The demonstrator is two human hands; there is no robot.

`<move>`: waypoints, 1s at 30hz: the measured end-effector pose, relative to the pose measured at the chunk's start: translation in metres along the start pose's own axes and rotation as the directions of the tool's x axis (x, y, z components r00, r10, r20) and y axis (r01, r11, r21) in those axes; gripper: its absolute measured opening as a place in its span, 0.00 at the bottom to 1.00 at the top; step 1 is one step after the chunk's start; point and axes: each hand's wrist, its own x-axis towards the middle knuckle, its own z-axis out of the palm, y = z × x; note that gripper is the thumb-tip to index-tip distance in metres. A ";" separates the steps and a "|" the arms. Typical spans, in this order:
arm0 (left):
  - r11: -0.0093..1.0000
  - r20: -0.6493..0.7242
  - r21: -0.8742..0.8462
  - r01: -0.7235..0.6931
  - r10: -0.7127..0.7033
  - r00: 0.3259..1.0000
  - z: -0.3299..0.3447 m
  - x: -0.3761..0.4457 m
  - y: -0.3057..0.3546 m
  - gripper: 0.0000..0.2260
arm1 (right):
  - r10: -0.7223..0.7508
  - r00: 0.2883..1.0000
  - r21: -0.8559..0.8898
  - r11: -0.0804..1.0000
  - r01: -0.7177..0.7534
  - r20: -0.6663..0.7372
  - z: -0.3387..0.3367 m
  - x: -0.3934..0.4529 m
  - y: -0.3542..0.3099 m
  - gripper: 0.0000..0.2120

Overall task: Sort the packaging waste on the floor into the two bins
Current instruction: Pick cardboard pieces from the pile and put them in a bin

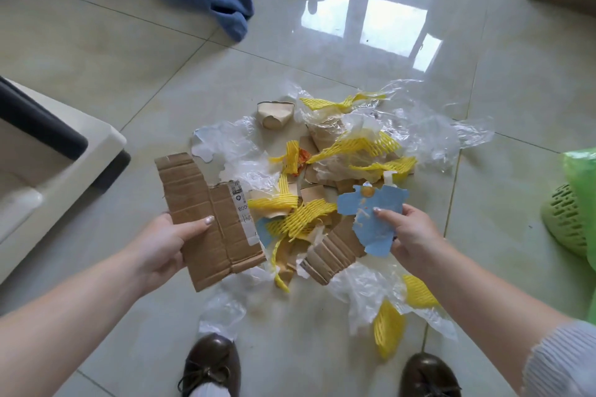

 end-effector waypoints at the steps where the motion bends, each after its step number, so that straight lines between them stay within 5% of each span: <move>1: 1.000 -0.017 -0.003 0.005 -0.005 1.000 -0.003 0.000 -0.002 0.11 | 0.007 1.000 0.001 1.000 -0.007 0.001 0.002 -0.001 -0.001 0.05; 8: 0.999 -0.086 -0.040 -0.003 0.000 0.996 -0.020 -0.010 0.020 0.09 | 0.004 0.999 0.034 0.999 -0.002 -0.043 -0.005 -0.014 -0.022 0.05; 17: 0.981 0.128 0.054 -0.188 0.180 0.975 0.077 -0.089 0.092 0.11 | -0.240 0.962 0.033 0.969 0.246 -0.128 -0.031 -0.107 -0.094 0.07; 20: 0.954 0.267 0.121 -0.275 0.235 0.934 0.134 -0.139 0.107 0.07 | -0.320 0.926 0.005 0.945 0.327 -0.198 -0.061 -0.153 -0.118 0.08; 30: 0.869 0.624 0.102 -0.483 0.322 0.712 0.322 -0.308 0.090 0.15 | -0.455 0.708 0.094 0.804 0.588 -0.540 -0.217 -0.314 -0.157 0.08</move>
